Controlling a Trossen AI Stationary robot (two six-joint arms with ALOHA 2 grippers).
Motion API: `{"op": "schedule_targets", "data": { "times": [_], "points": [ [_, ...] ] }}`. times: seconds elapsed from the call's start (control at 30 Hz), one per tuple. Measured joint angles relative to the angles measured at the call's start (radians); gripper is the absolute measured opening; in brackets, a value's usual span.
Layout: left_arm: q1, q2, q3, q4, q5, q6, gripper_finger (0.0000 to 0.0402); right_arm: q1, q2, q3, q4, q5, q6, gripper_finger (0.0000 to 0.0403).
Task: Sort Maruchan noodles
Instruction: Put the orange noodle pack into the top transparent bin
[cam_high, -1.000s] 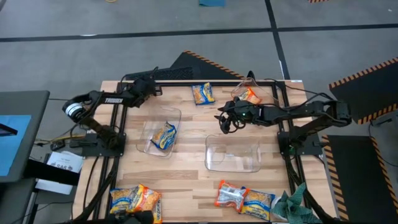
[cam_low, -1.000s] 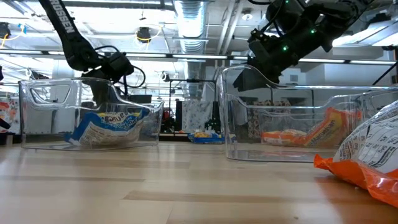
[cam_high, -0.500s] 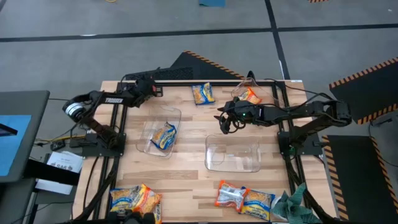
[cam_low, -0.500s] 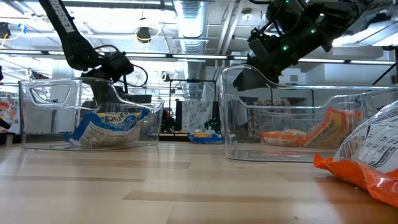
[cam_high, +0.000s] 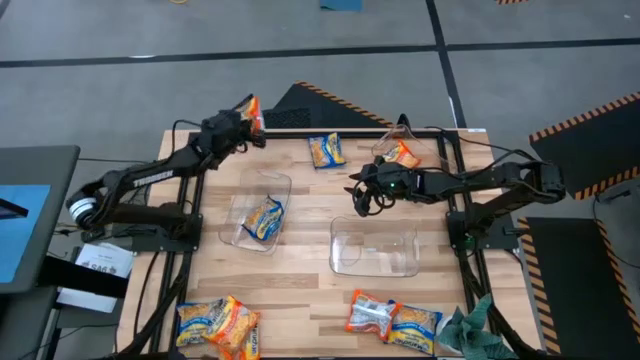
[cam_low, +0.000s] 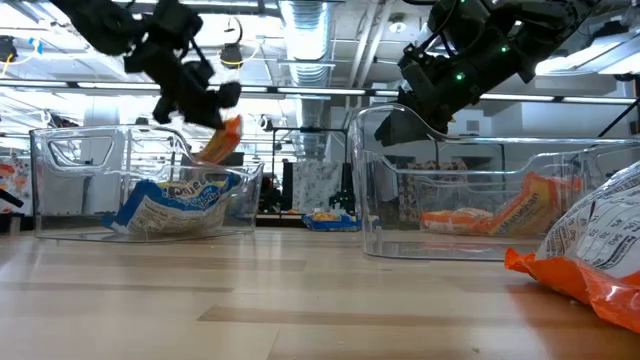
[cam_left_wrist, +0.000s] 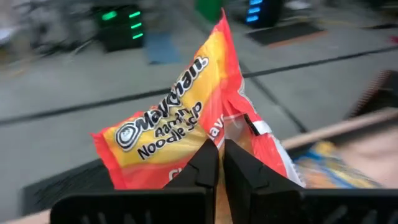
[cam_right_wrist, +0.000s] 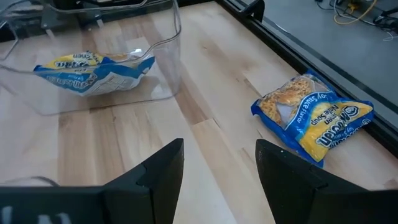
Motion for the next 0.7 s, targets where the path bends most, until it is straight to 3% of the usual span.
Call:
{"op": "schedule_targets", "data": {
  "times": [0.37, 0.7],
  "points": [
    [-0.298, -0.035, 0.000, 0.116, 0.050, 0.092, 0.0000, 0.006, -0.107, 0.000, 0.004, 0.030, -0.068, 0.0224],
    [-0.331, 0.014, -0.001, 0.304, 0.170, 0.109, 0.0000, 0.007, -0.386, 0.000, -0.002, 0.058, -0.090, 0.0224]
  ]
}}
